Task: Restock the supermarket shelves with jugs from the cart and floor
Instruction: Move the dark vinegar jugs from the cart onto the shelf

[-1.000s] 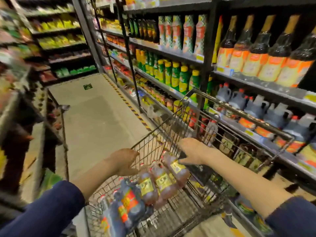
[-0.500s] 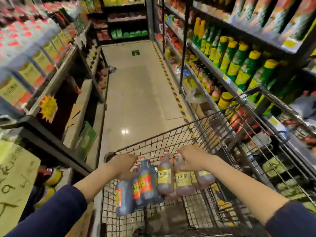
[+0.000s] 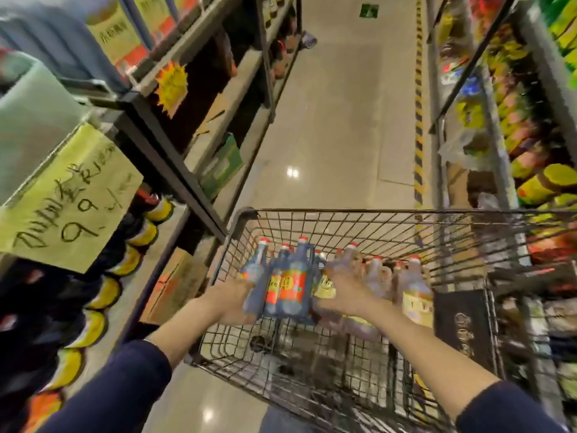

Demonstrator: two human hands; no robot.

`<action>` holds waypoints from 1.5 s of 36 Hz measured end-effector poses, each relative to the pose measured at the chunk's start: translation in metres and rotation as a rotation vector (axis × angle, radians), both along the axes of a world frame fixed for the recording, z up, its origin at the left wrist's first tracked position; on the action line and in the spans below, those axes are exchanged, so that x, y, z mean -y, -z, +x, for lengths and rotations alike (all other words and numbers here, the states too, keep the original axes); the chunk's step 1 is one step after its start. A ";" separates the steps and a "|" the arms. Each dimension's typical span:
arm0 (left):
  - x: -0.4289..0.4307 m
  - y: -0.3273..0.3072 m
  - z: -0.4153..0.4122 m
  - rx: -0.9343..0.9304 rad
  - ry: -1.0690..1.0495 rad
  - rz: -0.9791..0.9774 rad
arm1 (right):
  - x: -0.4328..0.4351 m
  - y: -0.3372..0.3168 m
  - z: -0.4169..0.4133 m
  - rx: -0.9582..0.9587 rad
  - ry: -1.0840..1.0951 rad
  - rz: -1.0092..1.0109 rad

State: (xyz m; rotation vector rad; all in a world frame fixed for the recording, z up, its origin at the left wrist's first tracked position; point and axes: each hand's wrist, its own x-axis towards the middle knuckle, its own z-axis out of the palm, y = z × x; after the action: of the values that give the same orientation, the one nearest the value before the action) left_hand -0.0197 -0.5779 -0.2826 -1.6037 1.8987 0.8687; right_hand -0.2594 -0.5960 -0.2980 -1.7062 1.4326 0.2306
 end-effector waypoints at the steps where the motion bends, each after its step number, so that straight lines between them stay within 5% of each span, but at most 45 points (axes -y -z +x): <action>1: -0.003 0.004 0.002 -0.010 -0.031 0.008 | 0.000 0.005 0.004 0.034 0.011 0.008; 8: -0.011 0.039 0.008 -0.049 -0.172 0.013 | 0.007 0.042 0.034 0.080 0.081 0.110; 19: -0.004 0.101 0.010 -0.035 -0.404 -0.028 | 0.018 0.123 0.066 0.118 0.475 0.135; 37: -0.004 0.158 0.008 -0.046 -0.775 -0.029 | 0.025 0.174 0.102 -0.353 0.522 0.045; 47: -0.006 0.179 -0.006 0.124 -0.790 -0.085 | 0.019 0.175 0.109 -0.363 0.688 -0.044; 54: 0.002 0.193 -0.034 0.171 -1.080 -0.213 | 0.018 0.175 0.116 -0.343 0.708 -0.046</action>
State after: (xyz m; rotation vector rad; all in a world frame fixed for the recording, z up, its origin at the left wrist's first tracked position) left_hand -0.0535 -0.5797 -0.4751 -2.7754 0.9221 0.8592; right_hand -0.1438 -0.6138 -0.4725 -1.1255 2.2128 0.0964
